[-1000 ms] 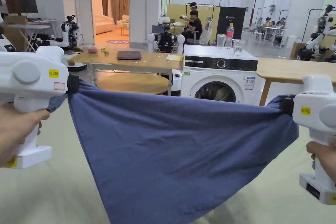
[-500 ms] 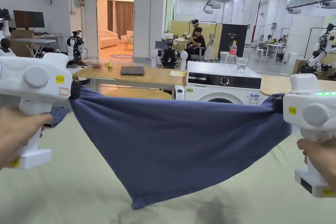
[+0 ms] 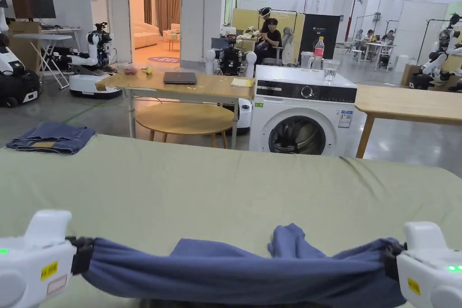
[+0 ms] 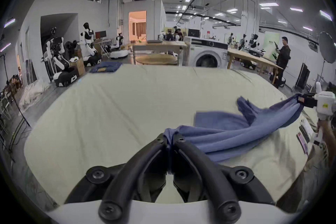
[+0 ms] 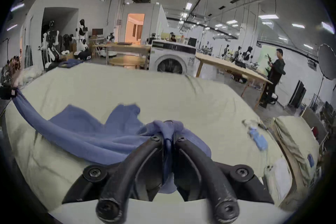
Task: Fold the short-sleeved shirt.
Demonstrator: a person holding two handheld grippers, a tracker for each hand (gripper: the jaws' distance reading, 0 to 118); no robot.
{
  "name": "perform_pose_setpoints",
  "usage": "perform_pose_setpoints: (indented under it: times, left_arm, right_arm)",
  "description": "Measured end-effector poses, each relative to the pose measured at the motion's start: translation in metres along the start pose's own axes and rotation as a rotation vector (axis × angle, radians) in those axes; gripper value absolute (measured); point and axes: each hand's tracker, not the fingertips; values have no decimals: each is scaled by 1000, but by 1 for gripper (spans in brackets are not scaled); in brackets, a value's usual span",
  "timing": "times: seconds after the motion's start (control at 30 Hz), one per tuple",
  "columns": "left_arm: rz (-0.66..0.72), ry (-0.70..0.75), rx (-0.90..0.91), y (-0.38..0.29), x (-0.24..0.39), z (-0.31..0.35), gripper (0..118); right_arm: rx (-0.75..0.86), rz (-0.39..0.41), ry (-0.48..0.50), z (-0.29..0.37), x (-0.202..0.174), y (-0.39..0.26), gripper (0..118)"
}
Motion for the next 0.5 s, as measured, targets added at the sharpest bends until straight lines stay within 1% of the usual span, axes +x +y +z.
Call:
perform_pose_setpoints:
  times: [0.1, 0.23, 0.33, 0.5]
  left_arm:
    - [36, -2, -42, -40, 4, 15, 0]
    - [86, -15, -104, -77, -5, 10, 0]
    - [98, -16, -162, -98, -7, 0, 0]
    - [105, -8, -240, -121, -9, -17, 0]
  right_arm:
    - [-30, -42, 7, 17, -1, -32, 7]
    - [-82, -46, 6, 31, -5, -70, 7]
    - [-139, -66, 12, 27, -8, -100, 7]
    - [-187, -47, 13, 18, -14, -128, 7]
